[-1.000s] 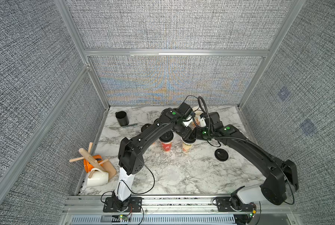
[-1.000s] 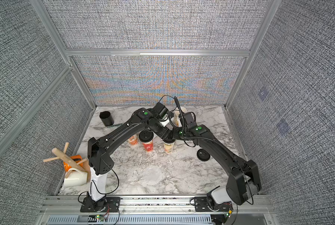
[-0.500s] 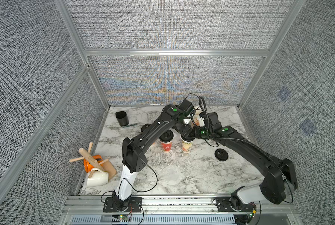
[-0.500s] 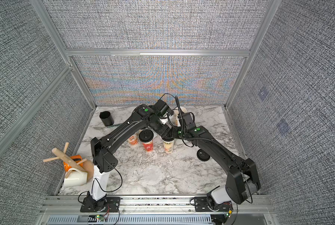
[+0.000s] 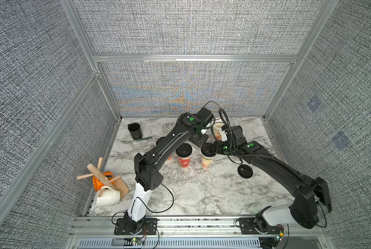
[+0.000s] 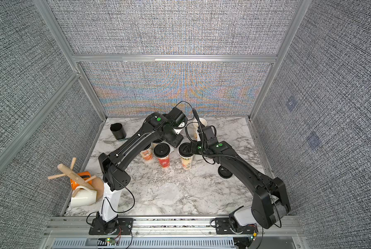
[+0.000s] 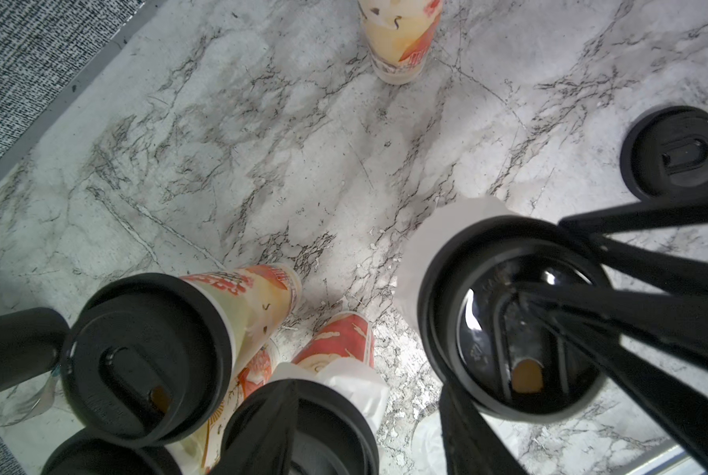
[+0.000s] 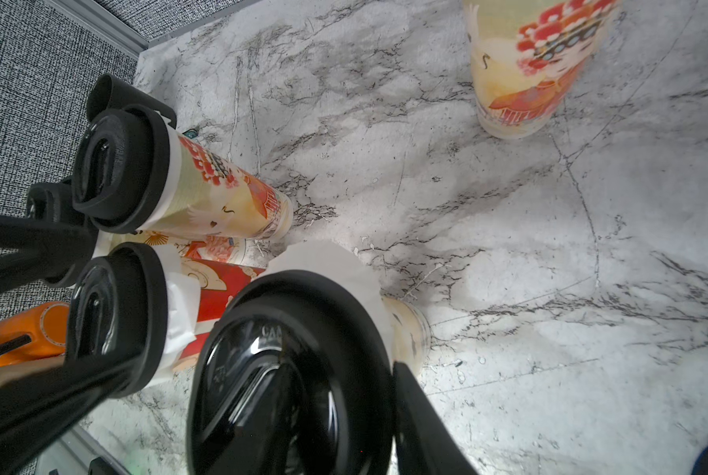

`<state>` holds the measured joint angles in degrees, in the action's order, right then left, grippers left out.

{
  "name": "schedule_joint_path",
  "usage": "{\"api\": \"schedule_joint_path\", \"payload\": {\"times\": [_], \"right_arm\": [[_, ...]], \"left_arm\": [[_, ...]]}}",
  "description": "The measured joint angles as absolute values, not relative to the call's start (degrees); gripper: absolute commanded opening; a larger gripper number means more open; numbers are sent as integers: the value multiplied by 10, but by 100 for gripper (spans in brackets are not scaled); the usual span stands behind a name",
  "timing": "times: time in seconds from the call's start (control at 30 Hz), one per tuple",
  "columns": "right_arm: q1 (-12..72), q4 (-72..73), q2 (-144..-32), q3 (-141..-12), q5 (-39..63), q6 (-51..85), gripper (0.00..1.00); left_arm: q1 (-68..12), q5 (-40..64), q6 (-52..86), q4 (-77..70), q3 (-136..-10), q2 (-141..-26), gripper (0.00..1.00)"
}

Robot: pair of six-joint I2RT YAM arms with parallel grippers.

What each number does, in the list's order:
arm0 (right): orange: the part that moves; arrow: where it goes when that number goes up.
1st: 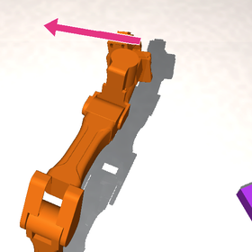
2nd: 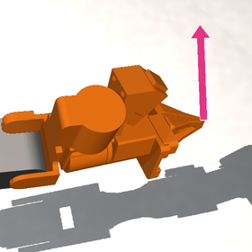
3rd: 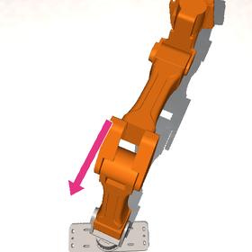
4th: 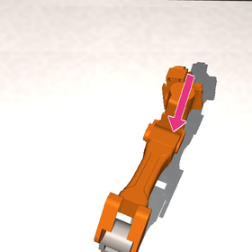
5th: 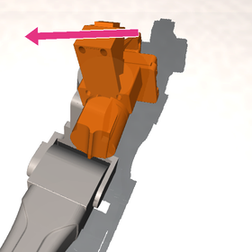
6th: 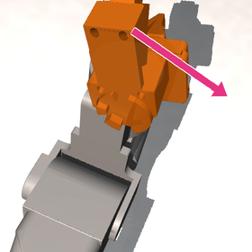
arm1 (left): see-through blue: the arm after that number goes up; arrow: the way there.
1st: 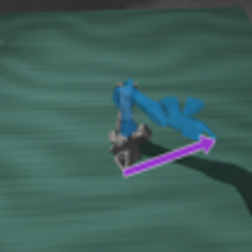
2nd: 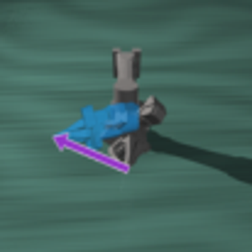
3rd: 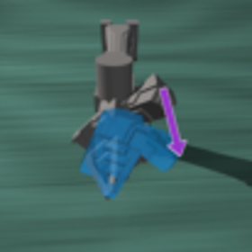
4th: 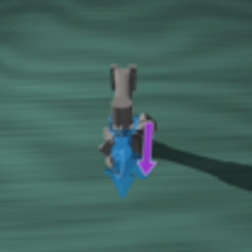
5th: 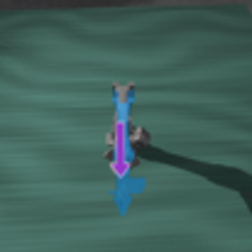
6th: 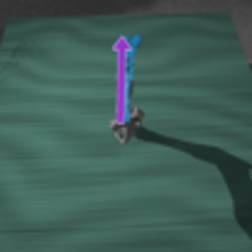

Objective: Put the leak-proof paper on the milk tea cups
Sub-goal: Secure the cup lid on the cup.

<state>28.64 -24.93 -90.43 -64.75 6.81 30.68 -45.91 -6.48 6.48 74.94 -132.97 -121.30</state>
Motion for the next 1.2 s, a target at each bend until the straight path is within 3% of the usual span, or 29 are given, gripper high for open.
{"api": "schedule_joint_path", "payload": {"times": [1.2], "right_arm": [[290,-244,-888,-627,62,306,37]], "left_arm": [[-452,1,60,764,-1365,-1285,55]]}}
